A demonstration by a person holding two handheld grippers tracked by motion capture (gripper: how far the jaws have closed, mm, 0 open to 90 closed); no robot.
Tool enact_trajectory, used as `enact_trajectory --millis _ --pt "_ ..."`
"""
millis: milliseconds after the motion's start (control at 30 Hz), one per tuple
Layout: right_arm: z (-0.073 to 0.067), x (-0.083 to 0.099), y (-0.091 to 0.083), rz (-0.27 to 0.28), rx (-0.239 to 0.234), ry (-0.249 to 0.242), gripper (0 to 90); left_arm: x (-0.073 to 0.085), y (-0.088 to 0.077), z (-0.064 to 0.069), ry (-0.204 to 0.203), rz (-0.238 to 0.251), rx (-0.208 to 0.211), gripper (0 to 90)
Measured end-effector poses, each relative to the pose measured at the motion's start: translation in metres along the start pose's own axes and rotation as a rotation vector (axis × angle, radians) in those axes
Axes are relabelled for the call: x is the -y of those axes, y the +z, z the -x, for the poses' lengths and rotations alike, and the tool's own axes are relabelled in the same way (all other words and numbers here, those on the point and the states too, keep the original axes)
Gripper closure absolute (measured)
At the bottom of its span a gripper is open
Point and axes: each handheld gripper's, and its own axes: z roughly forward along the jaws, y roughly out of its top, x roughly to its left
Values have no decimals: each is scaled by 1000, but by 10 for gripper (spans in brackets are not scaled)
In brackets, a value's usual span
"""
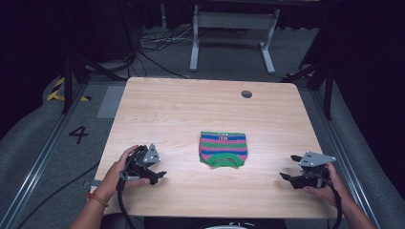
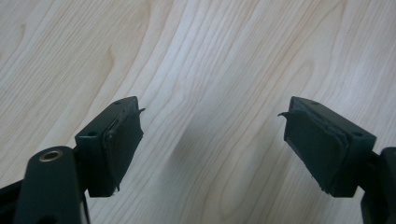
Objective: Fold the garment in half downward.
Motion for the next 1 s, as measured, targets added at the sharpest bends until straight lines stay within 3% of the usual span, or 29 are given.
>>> enact_trajectory --millis 67,167,267,333,533,600,633,733,800,900,1000 --pt "4 8 -5 13 5 20 205 5 -7 -4 -19 -2 -24 184" --pt "8 20 -11 13 11 52 203 16 -12 -7 -61 36 14 197" --pt "10 31 -15 8 14 78 197 25 -13 -3 -41 41 -3 193" --pt "11 37 -16 -1 18 88 196 30 -12 0 -56 45 9 189" --pt "14 47 -17 -11 12 104 194 46 -18 7 -124 64 26 178" --pt "17 52 -18 5 9 140 181 58 -23 9 -178 96 32 179" --pt "17 52 -18 5 9 140 181 58 -23 9 -178 96 32 180" --pt "20 58 -18 22 0 185 178 70 -24 6 -237 125 44 181" --pt "20 61 -19 32 -3 210 178 78 -22 3 -295 149 68 180" --pt "19 62 -19 27 -5 231 177 84 -19 1 -322 148 73 177" --pt "19 62 -19 26 -5 233 173 87 -18 -1 -331 179 73 167"
